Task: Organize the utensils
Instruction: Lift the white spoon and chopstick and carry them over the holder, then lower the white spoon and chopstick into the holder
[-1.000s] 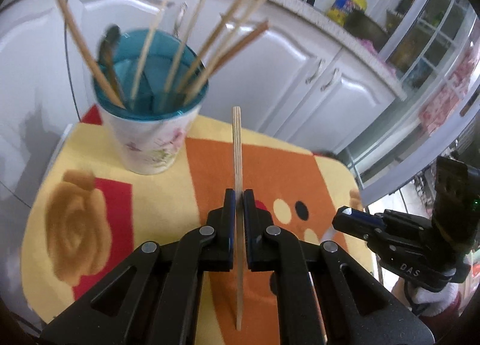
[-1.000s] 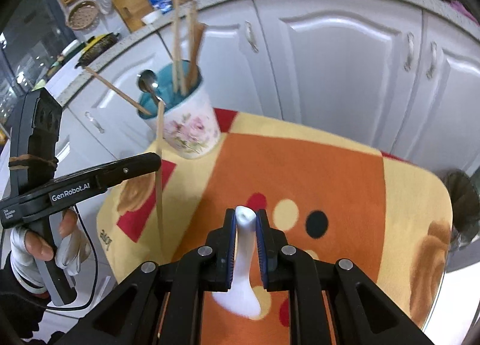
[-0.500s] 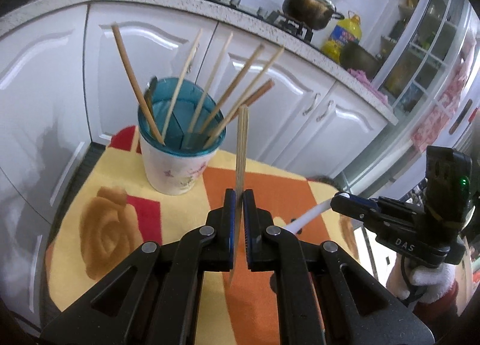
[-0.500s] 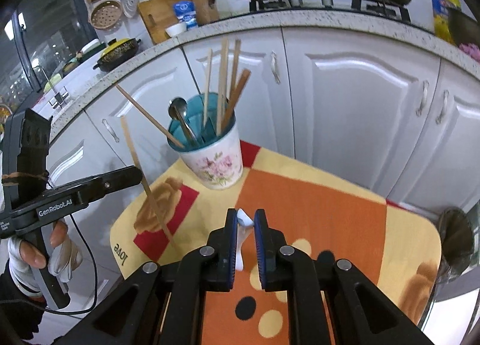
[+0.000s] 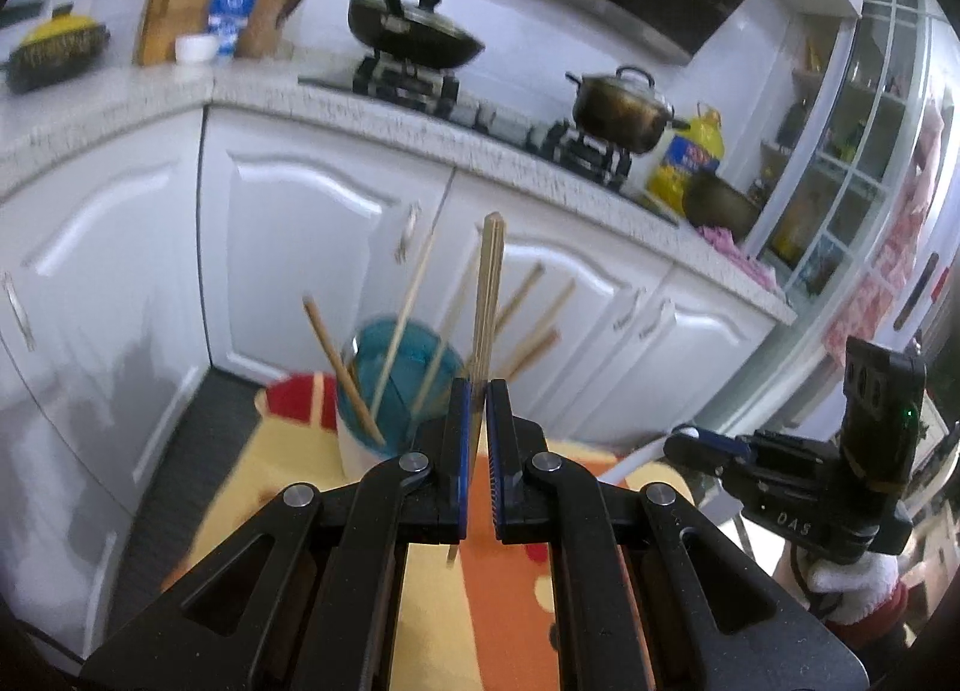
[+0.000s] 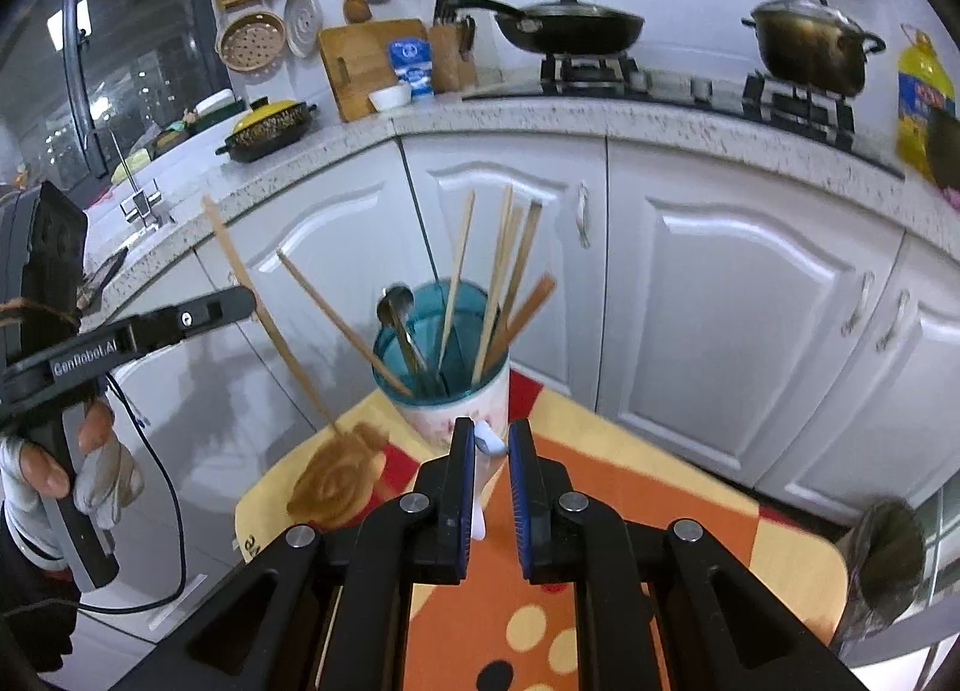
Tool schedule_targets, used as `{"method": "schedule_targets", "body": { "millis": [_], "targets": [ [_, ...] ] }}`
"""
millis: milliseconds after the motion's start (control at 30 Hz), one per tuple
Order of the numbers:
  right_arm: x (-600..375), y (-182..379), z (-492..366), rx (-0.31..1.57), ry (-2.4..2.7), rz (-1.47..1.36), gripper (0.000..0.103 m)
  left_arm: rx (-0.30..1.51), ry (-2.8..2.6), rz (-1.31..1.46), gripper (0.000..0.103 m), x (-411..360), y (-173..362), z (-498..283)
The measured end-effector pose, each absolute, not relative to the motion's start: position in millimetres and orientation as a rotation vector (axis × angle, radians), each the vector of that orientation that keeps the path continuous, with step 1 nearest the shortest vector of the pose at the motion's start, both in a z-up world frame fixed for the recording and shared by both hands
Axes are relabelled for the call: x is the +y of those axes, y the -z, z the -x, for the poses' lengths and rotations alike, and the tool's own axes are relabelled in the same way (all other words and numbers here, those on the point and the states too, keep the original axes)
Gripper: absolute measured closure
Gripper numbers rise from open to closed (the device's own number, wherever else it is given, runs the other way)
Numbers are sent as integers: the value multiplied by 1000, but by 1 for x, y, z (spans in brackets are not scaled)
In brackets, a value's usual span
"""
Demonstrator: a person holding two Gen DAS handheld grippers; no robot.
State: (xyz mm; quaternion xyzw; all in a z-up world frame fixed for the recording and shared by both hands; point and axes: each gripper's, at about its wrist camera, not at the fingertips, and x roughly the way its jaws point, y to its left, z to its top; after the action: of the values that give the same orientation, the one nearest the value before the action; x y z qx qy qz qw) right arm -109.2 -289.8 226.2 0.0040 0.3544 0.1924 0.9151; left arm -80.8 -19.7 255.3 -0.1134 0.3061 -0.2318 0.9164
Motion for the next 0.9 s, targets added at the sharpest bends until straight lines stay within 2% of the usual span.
{"method": "schedule_targets", "body": {
  "millis": [400, 900],
  "targets": [
    [-250, -269, 59, 660, -441, 56, 93, 538, 441, 207, 99, -23, -290, 47],
    [-224, -232, -13, 725, -374, 58, 93, 572, 343, 145, 99, -36, -262, -13]
  ]
}}
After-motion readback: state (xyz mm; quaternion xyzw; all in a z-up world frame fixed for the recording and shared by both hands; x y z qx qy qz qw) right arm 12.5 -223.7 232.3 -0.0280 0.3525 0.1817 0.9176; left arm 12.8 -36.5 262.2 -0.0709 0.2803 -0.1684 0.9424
